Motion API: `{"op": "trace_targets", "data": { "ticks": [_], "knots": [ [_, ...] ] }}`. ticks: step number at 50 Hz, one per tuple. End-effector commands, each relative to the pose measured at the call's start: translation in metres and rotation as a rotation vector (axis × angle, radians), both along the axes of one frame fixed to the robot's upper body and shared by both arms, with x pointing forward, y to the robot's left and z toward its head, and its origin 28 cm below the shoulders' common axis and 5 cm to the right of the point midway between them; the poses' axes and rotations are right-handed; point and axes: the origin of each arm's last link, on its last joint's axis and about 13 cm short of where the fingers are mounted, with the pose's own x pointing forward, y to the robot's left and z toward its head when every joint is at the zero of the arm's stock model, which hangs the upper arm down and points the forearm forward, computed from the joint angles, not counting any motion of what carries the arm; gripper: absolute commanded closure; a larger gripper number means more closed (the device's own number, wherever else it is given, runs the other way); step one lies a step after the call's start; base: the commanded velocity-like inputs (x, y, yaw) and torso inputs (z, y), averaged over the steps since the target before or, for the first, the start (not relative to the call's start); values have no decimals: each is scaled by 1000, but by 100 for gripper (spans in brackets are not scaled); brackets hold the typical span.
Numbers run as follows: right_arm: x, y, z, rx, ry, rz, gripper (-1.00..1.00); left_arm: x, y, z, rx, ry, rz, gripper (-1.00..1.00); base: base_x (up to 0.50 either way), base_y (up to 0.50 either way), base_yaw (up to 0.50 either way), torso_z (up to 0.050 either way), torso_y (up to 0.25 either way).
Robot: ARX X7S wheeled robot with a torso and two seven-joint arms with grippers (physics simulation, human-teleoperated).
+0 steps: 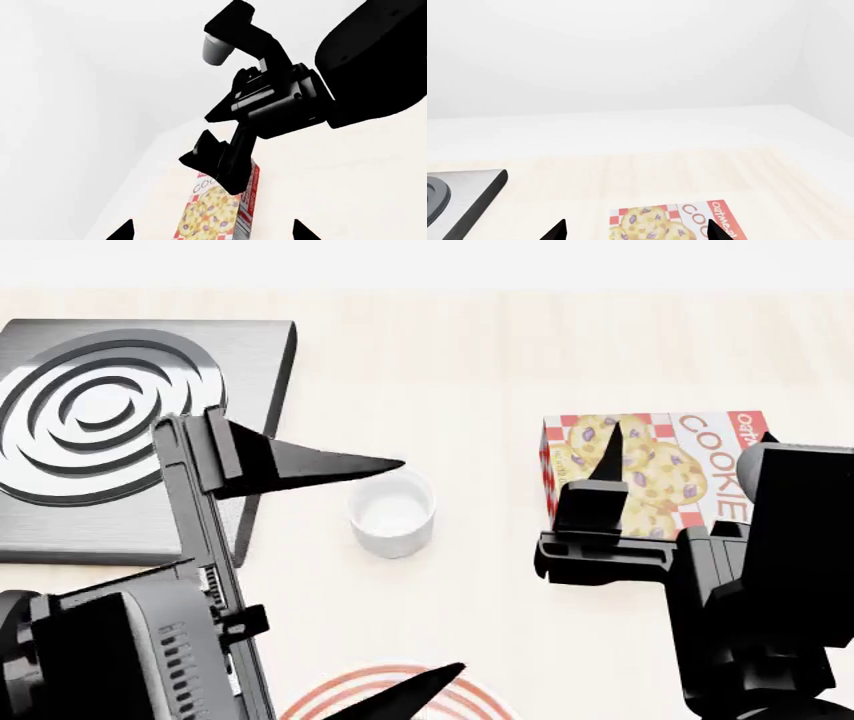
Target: Pick the akita bowl on the stove and place it on the plate.
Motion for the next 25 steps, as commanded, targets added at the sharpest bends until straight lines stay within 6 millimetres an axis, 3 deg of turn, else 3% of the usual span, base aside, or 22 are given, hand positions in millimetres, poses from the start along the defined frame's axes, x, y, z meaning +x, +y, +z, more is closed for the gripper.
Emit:
{"op": "trace_targets", "data": {
  "ticks": [1,25],
  "knots": [
    [0,0,0,0,0,0,-100,4,4,15,-198,40,69,-100,0,0,0,0,0],
    [0,0,0,0,0,0,-100,14,16,18,-419,122,180,-100,0,0,0,0,0]
  ]
}}
